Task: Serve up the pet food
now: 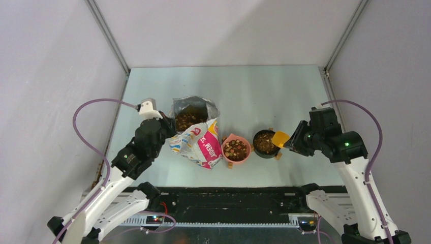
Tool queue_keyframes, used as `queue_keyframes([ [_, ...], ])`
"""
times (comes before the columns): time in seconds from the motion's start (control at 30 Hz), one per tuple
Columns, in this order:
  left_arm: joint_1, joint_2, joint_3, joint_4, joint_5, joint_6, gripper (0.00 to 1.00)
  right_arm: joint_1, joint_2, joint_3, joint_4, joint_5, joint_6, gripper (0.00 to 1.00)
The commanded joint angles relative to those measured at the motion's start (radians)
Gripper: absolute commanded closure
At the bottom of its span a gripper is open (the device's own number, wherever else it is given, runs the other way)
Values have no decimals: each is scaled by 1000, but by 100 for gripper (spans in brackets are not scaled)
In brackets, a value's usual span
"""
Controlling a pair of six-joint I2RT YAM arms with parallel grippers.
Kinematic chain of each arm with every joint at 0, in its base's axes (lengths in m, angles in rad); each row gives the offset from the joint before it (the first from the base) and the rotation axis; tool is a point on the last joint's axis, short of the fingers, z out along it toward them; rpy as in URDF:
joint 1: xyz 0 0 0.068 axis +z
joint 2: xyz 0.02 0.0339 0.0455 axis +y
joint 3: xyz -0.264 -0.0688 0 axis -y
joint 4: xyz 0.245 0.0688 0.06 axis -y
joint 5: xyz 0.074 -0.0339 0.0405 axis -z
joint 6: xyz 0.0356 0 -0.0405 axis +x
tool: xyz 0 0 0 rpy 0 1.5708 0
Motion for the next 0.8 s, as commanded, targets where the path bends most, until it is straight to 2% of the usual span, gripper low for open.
queue_keyframes([
  [0.0, 0, -7, 25, -33, -28, -15, 100, 0, -45, -6, 93, -64, 4, 100],
  [0.27, 0, -26, 21, -17, -2, -19, 100, -2, -181, -29, 337, -176, 114, 100],
  [0.37, 0, -25, 19, -16, 6, -18, 100, 3, -209, -66, 481, -308, 162, 100],
  [0.5, 0, -27, 17, -16, 7, -18, 100, 44, -160, -69, 686, -447, 197, 100],
  [0.63, 0, -25, 15, -18, 4, -14, 100, 174, -74, -37, 772, -442, 177, 100],
  [0.77, 0, -16, 17, -22, -3, -8, 100, 326, 46, 63, 765, -377, 89, 100],
])
